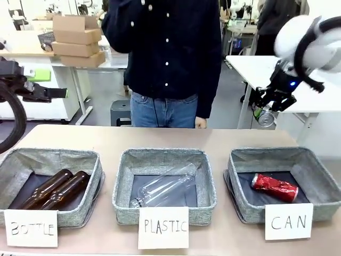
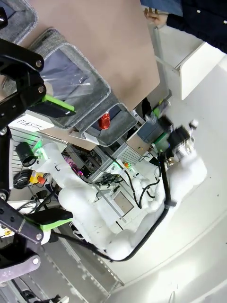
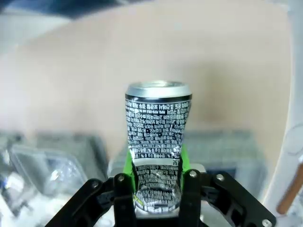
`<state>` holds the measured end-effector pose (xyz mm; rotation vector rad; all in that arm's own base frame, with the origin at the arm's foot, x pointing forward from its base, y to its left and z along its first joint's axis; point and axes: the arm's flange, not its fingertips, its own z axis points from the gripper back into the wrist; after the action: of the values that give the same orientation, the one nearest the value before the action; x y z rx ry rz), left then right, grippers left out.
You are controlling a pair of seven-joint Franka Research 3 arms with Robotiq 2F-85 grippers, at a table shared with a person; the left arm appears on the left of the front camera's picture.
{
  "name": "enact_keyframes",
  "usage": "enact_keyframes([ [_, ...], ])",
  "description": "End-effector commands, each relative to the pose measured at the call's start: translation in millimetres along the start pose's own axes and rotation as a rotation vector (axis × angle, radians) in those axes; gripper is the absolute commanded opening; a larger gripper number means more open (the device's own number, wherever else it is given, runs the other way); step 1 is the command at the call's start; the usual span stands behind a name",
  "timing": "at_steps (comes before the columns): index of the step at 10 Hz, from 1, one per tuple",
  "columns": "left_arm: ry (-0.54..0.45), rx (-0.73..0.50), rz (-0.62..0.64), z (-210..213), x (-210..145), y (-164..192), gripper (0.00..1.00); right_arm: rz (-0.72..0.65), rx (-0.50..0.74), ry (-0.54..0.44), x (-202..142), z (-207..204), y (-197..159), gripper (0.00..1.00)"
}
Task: Sort the can waste into the basket.
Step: Pick up the can waste from the table and place it in the right Fabric basket.
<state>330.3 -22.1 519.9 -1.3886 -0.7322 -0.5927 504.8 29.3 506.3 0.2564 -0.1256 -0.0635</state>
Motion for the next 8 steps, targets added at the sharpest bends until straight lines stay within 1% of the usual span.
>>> enact_keyframes([
  [1,-0.017,-0.015,0.012,-0.6,2.1,-3.9,1.00,0.120,0.042,0.171,-62.9,30.1,-11.7,0.00],
  [2,-0.017,-0.015,0.012,-0.6,2.1,-3.9,1.00,0.215,0.049,0.197,-91.1,33.0,-9.7,0.00],
  [3,-0.017,-0.015,0.012,-0.6,2.1,-3.9,1.00,0.301,0.073,0.193,-115.0,30.8,-10.0,0.00],
  [4,-0.017,-0.015,0.012,-0.6,2.1,-3.9,1.00,0.368,0.111,0.199,-127.3,25.4,-12.2,0.00],
  [5,-0.017,-0.015,0.012,-0.6,2.1,-3.9,1.00,0.344,0.114,0.198,-132.2,17.7,-14.6,0.00],
  [6,-0.017,-0.015,0.012,-0.6,2.1,-3.9,1.00,0.352,0.117,0.201,-135.0,10.0,-14.8,0.00],
  [7,-0.017,-0.015,0.012,-0.6,2.1,-3.9,1.00,0.353,0.128,0.178,-133.8,5.4,-15.6,0.00],
  [8,-0.017,-0.015,0.012,-0.6,2.1,-3.9,1.00,0.366,0.145,0.177,-134.1,5.9,-14.8,0.00],
])
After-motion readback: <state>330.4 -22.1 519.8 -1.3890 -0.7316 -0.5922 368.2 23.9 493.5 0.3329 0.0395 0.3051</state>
